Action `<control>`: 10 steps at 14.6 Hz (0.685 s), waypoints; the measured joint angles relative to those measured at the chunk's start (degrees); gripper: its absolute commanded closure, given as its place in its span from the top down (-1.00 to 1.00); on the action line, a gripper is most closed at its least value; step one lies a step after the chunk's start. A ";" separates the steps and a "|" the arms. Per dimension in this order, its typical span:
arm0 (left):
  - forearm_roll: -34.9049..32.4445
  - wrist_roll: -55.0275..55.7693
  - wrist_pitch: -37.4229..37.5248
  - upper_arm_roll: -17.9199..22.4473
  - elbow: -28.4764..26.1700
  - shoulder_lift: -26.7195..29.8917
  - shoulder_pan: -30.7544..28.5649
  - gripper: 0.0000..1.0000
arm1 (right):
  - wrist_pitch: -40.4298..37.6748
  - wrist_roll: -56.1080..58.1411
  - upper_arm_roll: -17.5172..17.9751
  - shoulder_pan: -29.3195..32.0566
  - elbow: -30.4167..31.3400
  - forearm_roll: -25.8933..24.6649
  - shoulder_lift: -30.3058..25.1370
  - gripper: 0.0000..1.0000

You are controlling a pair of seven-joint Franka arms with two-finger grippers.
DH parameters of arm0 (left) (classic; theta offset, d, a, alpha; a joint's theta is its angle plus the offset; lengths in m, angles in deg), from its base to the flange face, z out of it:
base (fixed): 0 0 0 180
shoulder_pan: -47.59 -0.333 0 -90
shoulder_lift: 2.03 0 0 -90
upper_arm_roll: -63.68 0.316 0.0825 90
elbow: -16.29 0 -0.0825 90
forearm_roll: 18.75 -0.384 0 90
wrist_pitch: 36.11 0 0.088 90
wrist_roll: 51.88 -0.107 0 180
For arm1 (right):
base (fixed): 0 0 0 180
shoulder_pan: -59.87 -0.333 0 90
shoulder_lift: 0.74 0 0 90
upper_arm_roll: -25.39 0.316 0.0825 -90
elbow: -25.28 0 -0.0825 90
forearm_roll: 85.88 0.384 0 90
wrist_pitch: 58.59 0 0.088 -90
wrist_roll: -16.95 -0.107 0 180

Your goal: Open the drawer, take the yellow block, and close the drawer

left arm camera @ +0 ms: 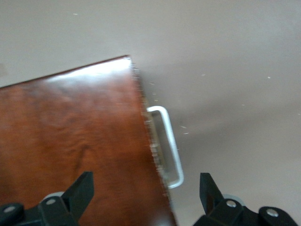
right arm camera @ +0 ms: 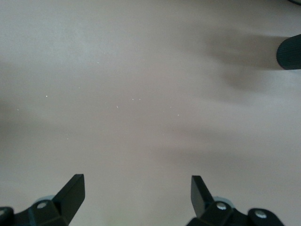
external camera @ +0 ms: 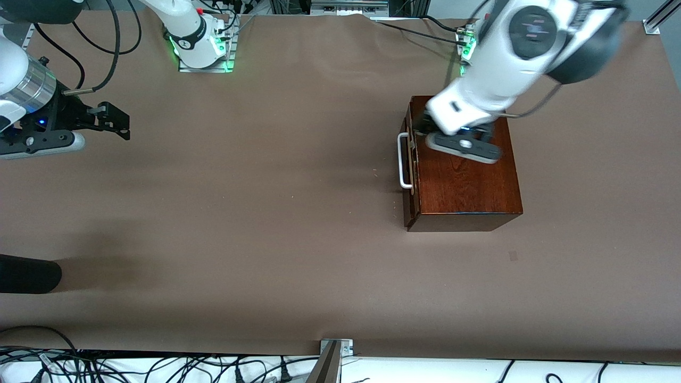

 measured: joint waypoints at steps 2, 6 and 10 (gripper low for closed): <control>-2.16 5.17 -0.36 -0.03 3.43 -4.07 4.28 1.00 | 0.03 0.00 -0.03 0.01 -0.01 0.00 0.00 1.00; -7.19 14.90 -0.58 -0.04 7.38 -11.64 9.29 1.00 | 0.06 0.00 -0.04 0.01 -0.02 0.00 0.00 1.00; -10.66 20.18 -0.58 -0.02 7.35 -15.80 10.84 1.00 | 0.05 0.00 -0.13 0.01 -0.01 0.00 0.00 1.00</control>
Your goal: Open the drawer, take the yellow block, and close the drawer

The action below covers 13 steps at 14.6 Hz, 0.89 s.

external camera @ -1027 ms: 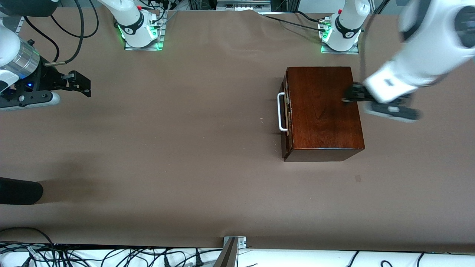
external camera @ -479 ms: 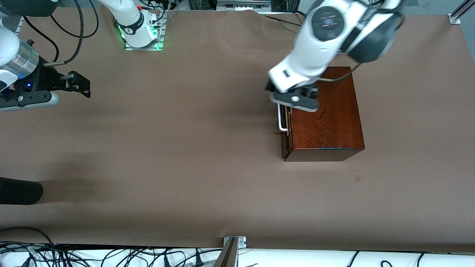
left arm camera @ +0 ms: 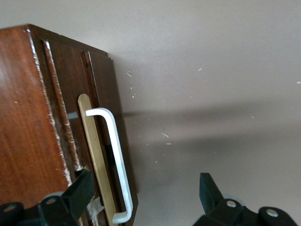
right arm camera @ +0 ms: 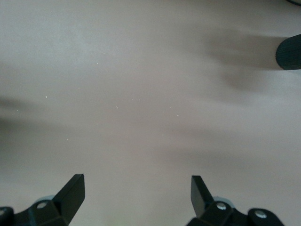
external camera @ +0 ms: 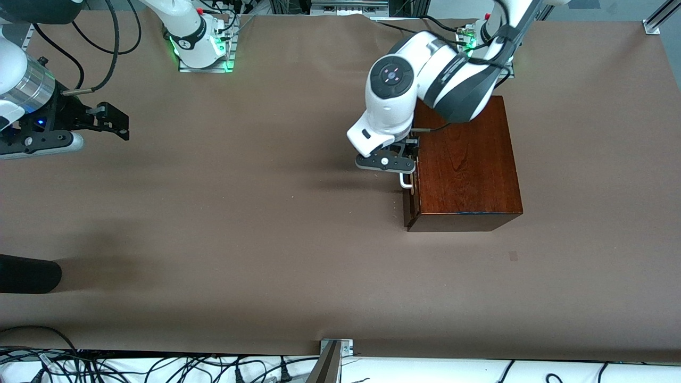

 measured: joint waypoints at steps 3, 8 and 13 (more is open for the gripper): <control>-7.66 6.85 0.07 -0.03 -0.35 -2.84 3.46 1.00 | -0.01 0.00 -0.06 0.00 0.00 0.00 0.00 1.00; -12.87 9.63 -0.77 0.30 -3.09 -4.72 4.87 1.00 | -0.01 0.00 -0.18 0.01 0.00 0.00 0.02 1.00; -13.16 12.79 -3.14 0.46 -6.23 -4.71 4.62 1.00 | -0.01 0.01 -0.30 0.11 0.01 0.00 0.36 1.00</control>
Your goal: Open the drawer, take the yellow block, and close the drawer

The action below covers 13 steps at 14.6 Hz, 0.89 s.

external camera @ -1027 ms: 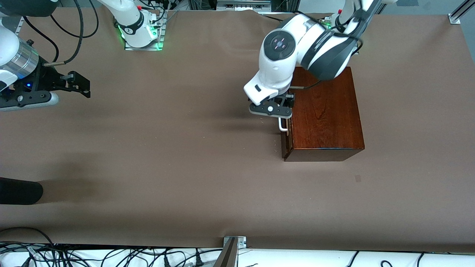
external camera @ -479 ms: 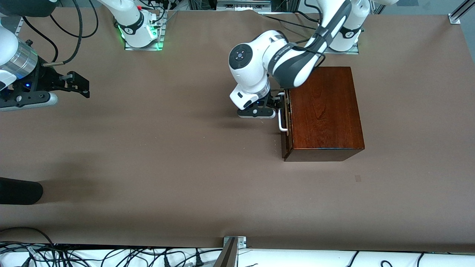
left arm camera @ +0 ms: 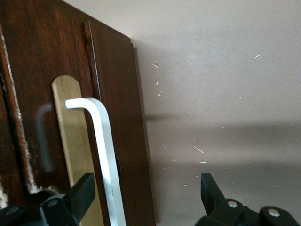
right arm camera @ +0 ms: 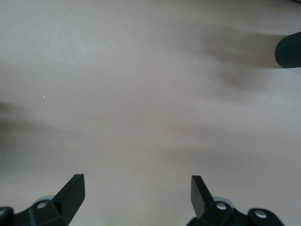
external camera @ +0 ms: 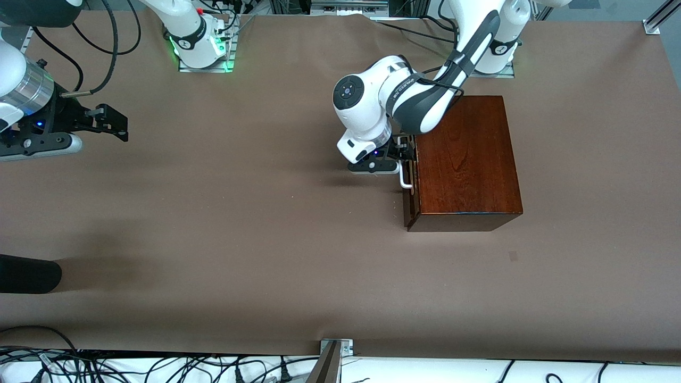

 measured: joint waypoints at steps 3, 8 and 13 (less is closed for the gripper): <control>0.00 1.93 -2.20 -0.01 -1.47 -0.01 0.01 1.00 | 0.00 0.00 -0.05 0.03 0.00 0.00 0.06 1.00; -0.04 3.75 -4.47 -0.08 -3.11 -0.21 0.17 1.00 | 0.18 0.00 -0.06 0.04 0.00 0.00 0.06 1.00; -0.02 4.21 -8.28 -0.87 -3.17 -0.53 0.57 1.00 | 1.02 0.02 -0.06 0.04 0.00 -0.01 0.06 1.00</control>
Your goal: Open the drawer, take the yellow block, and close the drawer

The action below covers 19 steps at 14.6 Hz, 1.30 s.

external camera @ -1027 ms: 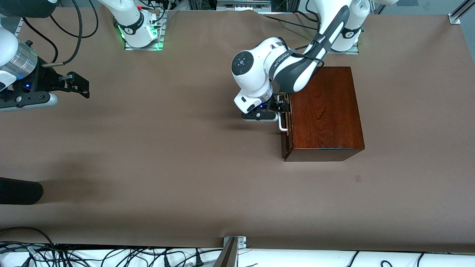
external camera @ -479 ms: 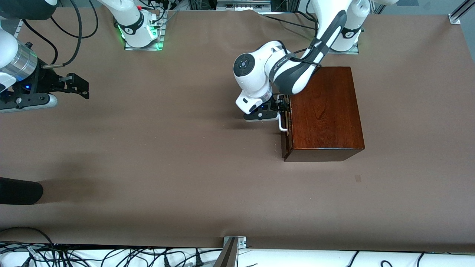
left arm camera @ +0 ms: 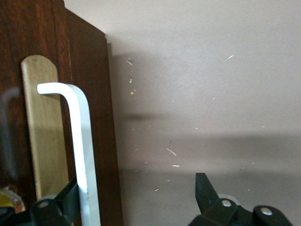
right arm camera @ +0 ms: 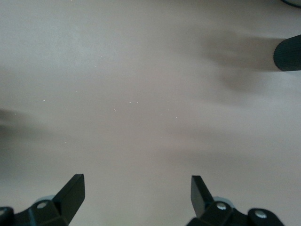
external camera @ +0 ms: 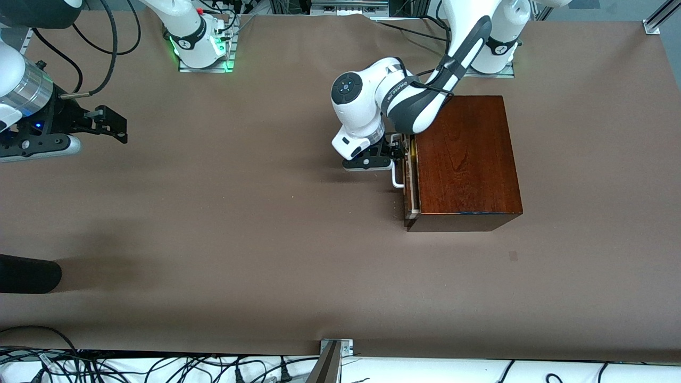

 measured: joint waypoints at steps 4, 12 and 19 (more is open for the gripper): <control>-0.03 2.50 -0.88 -0.11 1.31 -1.11 0.68 1.00 | 0.23 0.02 0.01 -0.01 0.00 0.00 0.00 1.00; -0.12 4.84 -3.23 -1.20 7.10 -4.77 4.41 1.00 | 0.36 0.11 0.35 -0.20 0.00 -0.27 0.07 1.00; 2.14 5.27 -3.78 -1.64 10.00 -6.28 4.93 1.00 | 0.36 0.11 0.38 -0.20 0.00 -0.30 0.29 1.00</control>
